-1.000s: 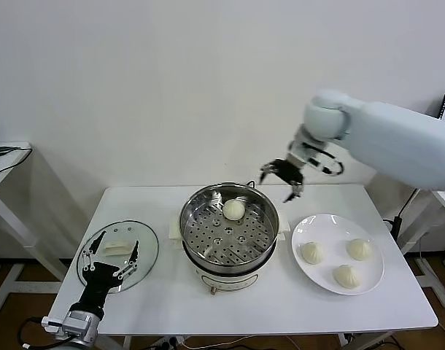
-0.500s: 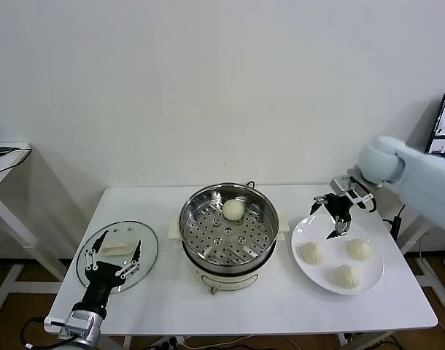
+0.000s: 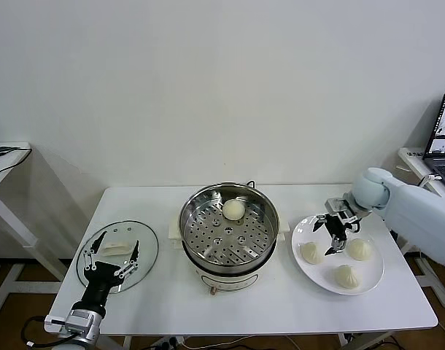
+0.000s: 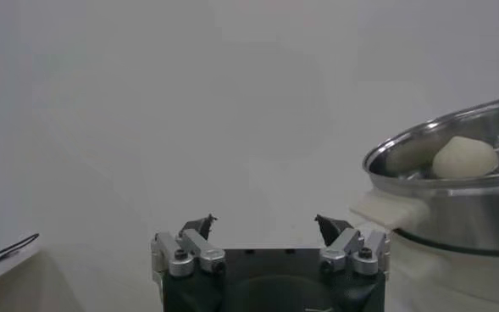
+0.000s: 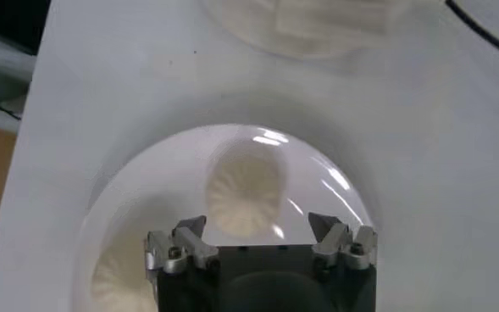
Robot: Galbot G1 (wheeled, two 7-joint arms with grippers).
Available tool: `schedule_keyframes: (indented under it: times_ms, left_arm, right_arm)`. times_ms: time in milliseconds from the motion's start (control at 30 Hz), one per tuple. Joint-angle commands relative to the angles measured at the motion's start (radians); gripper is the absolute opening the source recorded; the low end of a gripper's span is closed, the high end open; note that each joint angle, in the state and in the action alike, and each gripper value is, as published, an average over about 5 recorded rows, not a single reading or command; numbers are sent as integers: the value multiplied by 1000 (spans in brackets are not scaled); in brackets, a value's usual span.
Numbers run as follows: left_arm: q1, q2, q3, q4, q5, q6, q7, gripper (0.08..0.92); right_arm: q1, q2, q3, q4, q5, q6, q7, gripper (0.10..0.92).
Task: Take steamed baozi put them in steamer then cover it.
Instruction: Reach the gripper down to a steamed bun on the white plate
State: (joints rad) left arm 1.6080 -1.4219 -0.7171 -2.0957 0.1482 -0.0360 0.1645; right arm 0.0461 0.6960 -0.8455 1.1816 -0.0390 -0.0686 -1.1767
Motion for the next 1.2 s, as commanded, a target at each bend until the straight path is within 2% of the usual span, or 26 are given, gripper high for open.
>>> schedule_keyframes:
  times_ms: [33, 767, 867, 1033, 1200]
  left_arm:
    - [-2, 1, 1, 8, 0, 0, 0, 823]
    - [-5, 6, -2, 20, 9, -1, 0, 823]
    - [-5, 6, -3, 20, 9, -2, 1, 823]
    - [-8, 5, -2, 20, 8, -2, 1, 823]
    - [-8, 5, 1, 19, 8, -1, 1, 823]
  right_arm:
    - [-65, 33, 47, -46, -32, -11, 12, 823]
    - [-90, 54, 61, -49, -66, -11, 12, 819]
    - [-92, 53, 61, -50, -72, -10, 12, 781]
    - [-100, 58, 78, -48, -79, -8, 13, 659]
    - [-97, 53, 80, -44, -84, -5, 11, 634]
